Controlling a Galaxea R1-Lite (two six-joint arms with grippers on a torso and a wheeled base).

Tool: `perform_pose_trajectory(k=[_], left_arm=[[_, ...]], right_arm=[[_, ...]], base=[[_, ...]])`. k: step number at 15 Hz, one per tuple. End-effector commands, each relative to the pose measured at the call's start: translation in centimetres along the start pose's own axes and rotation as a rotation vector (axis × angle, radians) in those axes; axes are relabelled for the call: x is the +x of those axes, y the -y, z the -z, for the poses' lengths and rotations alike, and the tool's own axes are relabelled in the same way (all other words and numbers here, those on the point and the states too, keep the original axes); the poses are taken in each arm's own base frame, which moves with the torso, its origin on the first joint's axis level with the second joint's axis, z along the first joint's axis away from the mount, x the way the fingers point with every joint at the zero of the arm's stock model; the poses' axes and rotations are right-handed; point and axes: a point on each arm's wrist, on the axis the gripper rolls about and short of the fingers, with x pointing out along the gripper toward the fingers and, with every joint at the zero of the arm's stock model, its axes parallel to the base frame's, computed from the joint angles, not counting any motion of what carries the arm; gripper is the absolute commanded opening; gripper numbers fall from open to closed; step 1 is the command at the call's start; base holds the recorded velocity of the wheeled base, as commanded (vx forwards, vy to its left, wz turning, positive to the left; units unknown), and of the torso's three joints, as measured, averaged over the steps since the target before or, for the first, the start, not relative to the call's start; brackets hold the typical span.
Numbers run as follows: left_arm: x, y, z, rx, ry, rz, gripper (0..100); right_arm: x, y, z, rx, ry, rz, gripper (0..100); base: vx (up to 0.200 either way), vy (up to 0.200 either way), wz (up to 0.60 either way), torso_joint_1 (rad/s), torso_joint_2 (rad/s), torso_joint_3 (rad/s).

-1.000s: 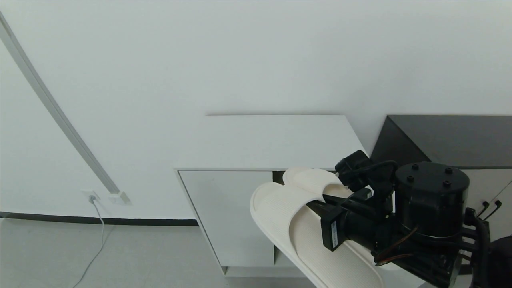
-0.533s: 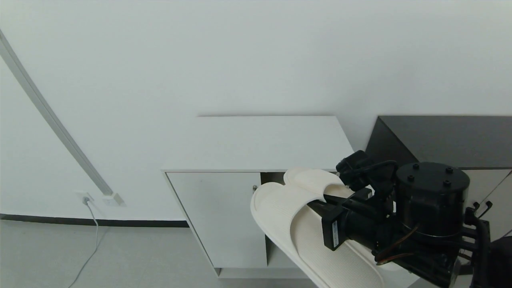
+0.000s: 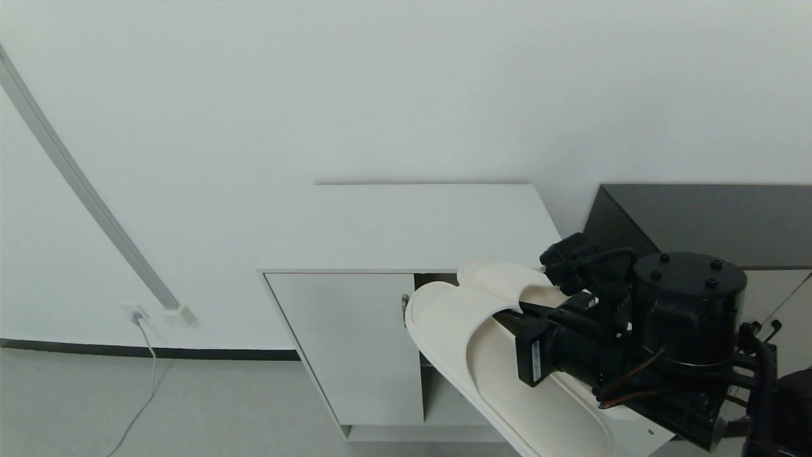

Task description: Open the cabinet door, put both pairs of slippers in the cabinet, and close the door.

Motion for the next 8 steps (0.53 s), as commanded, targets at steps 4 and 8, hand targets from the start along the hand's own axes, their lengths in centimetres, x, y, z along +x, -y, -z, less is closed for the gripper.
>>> perform_pose_trajectory(k=[4,8], left_arm=[[0.01,0.00,0.00,0.000,-0.001,0.000,0],[0.01,0.00,0.00,-0.002,-0.001,0.000,0]], right_arm=[[0.09,0.00,0.11,0.000,0.002,0.002,0],[0.12,0.00,0.31,-0.001,-0.006,0.001,0]], base=[[0.000,0.000,0.00,-0.045,0.10,0.058],[0.000,0.000,0.00,-0.162,0.36,0.192]])
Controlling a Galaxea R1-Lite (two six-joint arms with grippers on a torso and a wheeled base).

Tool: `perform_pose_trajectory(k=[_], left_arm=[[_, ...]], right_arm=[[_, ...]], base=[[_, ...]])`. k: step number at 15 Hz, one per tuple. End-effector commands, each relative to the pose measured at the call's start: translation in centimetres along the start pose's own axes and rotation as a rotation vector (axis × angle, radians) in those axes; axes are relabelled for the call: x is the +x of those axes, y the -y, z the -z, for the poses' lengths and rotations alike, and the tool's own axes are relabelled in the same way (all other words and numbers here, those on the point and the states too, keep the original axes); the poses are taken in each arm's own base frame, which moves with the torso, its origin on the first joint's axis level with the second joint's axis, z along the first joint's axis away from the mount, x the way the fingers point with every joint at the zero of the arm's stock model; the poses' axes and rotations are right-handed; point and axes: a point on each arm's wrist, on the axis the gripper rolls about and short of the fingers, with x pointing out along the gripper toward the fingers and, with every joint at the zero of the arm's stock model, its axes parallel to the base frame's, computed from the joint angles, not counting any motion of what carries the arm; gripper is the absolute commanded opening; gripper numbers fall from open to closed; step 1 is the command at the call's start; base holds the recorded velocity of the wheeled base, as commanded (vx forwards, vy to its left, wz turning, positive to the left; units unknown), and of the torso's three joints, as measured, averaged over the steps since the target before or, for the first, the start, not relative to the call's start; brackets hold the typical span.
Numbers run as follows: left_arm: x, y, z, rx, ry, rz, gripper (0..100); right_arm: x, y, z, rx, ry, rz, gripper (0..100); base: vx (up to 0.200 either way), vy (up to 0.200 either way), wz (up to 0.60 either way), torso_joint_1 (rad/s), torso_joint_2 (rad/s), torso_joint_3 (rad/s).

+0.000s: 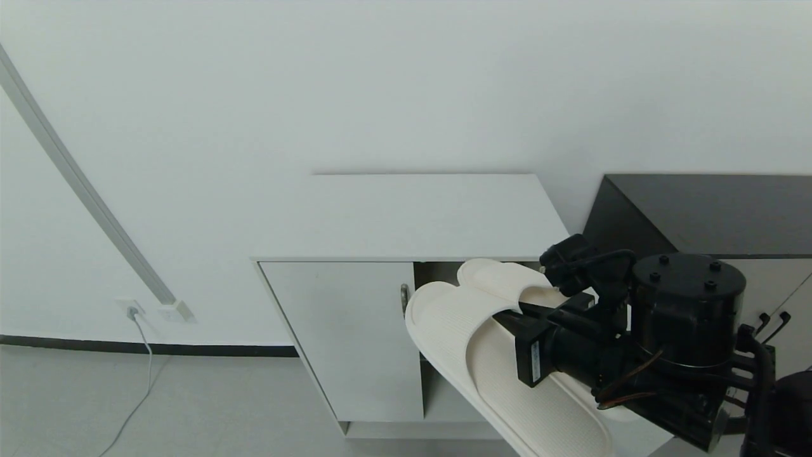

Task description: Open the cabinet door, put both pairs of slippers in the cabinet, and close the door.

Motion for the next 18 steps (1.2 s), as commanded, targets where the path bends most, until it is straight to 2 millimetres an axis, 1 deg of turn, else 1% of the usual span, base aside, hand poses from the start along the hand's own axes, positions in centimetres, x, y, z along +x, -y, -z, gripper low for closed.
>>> perform_pose_trajectory(k=[1,5,9,14,18], left_arm=[[0.0,0.0,0.0,0.000,0.000,0.000,0],[0.0,0.0,0.0,0.003,-0.001,0.000,0],[0.0,0.0,0.0,-0.004,0.000,-0.003,0],[0.0,0.0,0.0,-0.006,0.000,-0.003,0],[0.0,0.0,0.0,-0.004,0.000,-0.003,0]], right_arm=[[0.0,0.0,0.1,-0.001,-0.003,0.000,0],[-0.1,0.3,-0.3,0.004,0.023,0.011,0],[0.3,1.3,0.1,0.011,0.015,0.043,0],[0.6,1.3,0.7,0.002,-0.004,0.044,0],[0.6,1.2,0.5,0.003,0.014,0.044,0]], base=[[0.000,0.000,0.00,-0.168,0.40,0.212],[0.000,0.000,0.00,-0.203,0.46,0.262],[0.000,0.000,0.00,-0.232,0.55,0.315],[0.000,0.000,0.00,-0.210,0.53,0.319],[0.000,0.000,0.00,-0.185,0.50,0.315]])
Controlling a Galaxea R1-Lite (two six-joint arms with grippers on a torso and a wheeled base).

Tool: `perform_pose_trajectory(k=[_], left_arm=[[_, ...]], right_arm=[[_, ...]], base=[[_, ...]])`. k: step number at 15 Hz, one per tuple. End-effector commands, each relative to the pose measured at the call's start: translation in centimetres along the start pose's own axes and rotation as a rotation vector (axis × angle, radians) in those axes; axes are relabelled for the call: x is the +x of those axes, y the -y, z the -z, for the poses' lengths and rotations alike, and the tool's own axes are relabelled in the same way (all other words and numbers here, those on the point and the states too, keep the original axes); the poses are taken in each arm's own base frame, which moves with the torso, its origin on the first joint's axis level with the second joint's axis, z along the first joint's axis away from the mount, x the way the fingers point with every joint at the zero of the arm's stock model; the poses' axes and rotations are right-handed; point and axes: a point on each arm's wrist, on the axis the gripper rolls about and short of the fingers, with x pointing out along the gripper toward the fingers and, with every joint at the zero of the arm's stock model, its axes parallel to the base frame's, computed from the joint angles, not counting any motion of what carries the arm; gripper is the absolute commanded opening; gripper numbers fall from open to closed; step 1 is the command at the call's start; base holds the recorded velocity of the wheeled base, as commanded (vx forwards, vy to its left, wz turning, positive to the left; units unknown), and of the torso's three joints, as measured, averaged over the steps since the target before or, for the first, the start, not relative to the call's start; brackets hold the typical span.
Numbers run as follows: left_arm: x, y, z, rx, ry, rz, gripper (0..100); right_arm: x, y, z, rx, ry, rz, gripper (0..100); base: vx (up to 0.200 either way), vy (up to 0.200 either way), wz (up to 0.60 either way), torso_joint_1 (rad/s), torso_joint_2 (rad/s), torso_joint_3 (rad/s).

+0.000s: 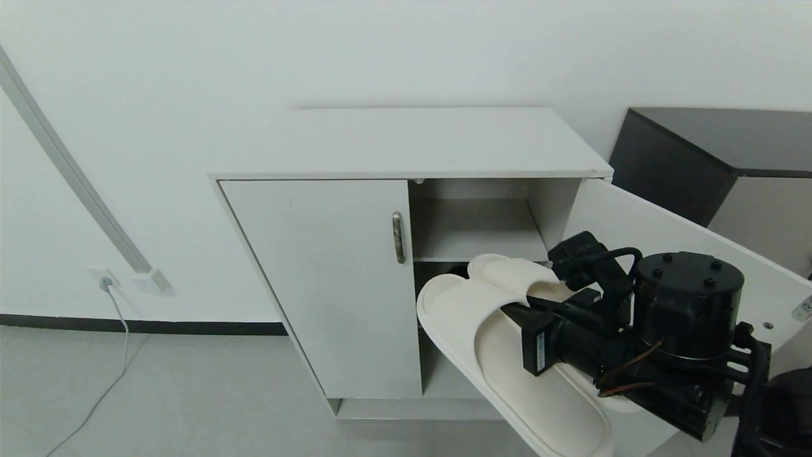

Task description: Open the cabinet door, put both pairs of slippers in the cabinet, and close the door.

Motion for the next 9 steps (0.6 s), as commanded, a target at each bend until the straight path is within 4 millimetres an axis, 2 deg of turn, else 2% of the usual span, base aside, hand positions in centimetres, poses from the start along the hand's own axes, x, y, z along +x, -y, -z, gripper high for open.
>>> perform_pose_trajectory(k=[1,9], left_arm=[[0.01,0.00,0.00,-0.001,-0.001,0.000,0],[0.00,0.00,0.00,-0.001,0.001,0.000,0]], right_arm=[[0.33,-0.06,0.29,-0.001,-0.010,-0.001,0],[0.47,0.09,0.56,-0.001,-0.001,0.014,0]], base=[[0.000,0.000,0.00,-0.163,0.47,0.325],[0.000,0.000,0.00,-0.131,0.47,0.336]])
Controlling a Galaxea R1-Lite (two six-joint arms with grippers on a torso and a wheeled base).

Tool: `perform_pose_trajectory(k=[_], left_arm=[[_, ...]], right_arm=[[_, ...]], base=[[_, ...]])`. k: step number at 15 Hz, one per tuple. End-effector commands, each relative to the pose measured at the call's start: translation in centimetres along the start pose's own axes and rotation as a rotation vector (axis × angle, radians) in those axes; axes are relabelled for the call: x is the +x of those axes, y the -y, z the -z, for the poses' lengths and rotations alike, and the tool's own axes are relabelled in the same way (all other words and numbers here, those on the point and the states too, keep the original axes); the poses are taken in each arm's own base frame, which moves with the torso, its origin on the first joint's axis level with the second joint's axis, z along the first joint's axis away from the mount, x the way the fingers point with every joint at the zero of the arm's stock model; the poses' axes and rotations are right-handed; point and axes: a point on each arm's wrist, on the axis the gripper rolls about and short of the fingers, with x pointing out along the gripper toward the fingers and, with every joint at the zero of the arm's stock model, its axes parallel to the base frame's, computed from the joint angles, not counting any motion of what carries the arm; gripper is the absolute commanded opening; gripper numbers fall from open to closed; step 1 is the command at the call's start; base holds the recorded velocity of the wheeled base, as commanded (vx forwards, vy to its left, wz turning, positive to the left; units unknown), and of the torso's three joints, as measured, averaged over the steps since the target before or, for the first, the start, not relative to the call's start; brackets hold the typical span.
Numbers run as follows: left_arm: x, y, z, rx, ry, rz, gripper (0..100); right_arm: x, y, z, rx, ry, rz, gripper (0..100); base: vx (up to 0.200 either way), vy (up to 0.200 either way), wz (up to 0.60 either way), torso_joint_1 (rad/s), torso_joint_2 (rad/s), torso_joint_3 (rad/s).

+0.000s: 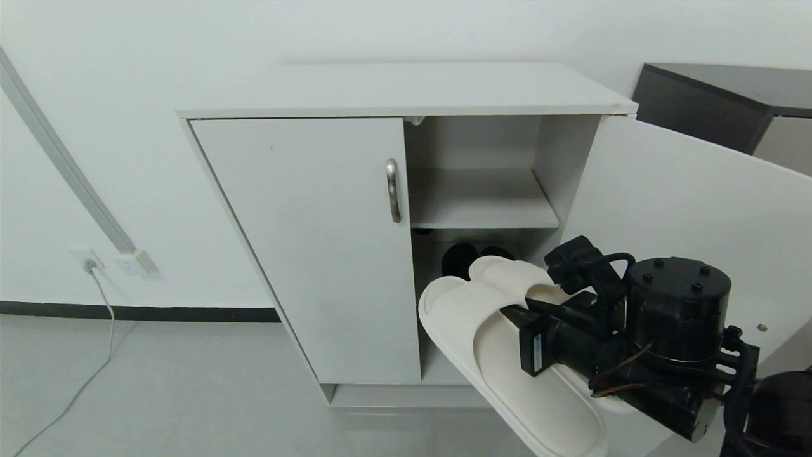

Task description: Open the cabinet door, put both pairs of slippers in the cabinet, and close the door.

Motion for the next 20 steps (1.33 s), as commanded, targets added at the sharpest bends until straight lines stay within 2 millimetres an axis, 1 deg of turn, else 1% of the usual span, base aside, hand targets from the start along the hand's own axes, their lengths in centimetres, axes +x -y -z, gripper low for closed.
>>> perform_pose_trajectory(k=[1,6,7,10,12,14,15,17,19,20], left_arm=[[0.0,0.0,0.0,0.000,0.000,0.000,0],[0.0,0.0,0.0,-0.004,0.000,0.000,0],[0.0,0.0,0.0,-0.004,-0.002,0.000,0],[0.0,0.0,0.0,-0.004,-0.002,-0.002,0],[0.0,0.0,0.0,-0.004,0.000,-0.002,0],[0.0,0.0,0.0,-0.004,-0.002,0.000,0],[0.0,0.0,0.0,-0.004,-0.002,0.000,0],[0.0,0.0,0.0,0.000,-0.002,0.000,0],[0.0,0.0,0.0,0.000,-0.002,0.000,0],[0.0,0.0,0.0,0.000,0.000,0.000,0]], right_arm=[[0.0,0.0,0.0,-0.001,0.003,-0.001,0],[0.3,-0.1,0.7,-0.008,-0.020,-0.005,0],[0.3,-0.1,0.8,-0.020,-0.021,-0.006,0],[0.2,-0.2,0.9,-0.028,-0.024,-0.009,0],[0.2,-0.3,1.3,-0.040,-0.035,-0.010,0],[0.4,-0.3,1.7,-0.098,-0.024,-0.010,0],[1.4,-0.9,1.4,-0.098,0.016,0.023,0],[4.0,-2.4,-0.1,-0.041,0.054,0.195,0],[5.8,-4.1,-1.6,0.008,0.016,0.329,0],[6.3,-4.8,-2.8,0.026,0.001,0.386,0]], base=[[0.000,0.000,0.00,-0.080,0.45,0.354],[0.000,0.000,0.00,-0.037,0.44,0.392],[0.000,0.000,0.00,-0.007,0.23,0.207],[0.000,0.000,0.00,-0.002,0.08,0.072],[0.000,0.000,0.00,0.000,0.00,0.000],[0.000,0.000,0.00,0.000,0.00,0.000],[0.000,0.000,0.00,0.000,0.00,0.000],[0.000,0.000,0.00,0.000,0.00,0.000],[0.000,0.000,0.00,0.000,0.00,0.000],[0.000,0.000,0.00,0.000,0.00,0.000]])
